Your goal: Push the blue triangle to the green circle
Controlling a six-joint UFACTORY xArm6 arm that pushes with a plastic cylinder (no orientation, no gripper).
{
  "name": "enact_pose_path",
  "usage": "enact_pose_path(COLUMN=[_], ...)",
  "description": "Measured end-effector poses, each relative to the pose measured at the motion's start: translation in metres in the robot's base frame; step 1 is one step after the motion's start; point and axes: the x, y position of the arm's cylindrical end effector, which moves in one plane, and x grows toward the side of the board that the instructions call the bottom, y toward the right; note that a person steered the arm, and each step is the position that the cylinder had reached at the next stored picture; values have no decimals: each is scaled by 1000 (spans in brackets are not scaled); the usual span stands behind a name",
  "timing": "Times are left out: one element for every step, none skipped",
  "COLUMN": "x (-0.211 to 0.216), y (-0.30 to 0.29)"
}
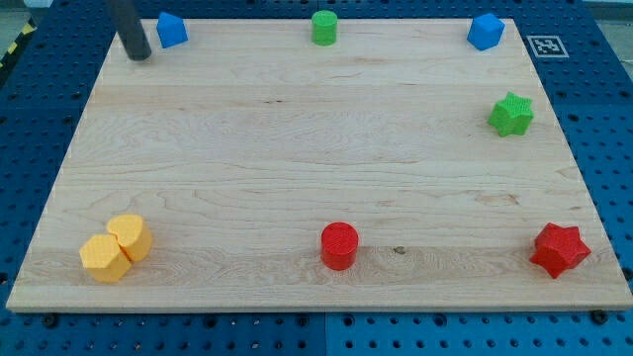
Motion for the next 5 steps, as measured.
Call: enact_pose_path(x=[-14,-14,-14,-26,-63], y=[31,20,-52,-63,-59])
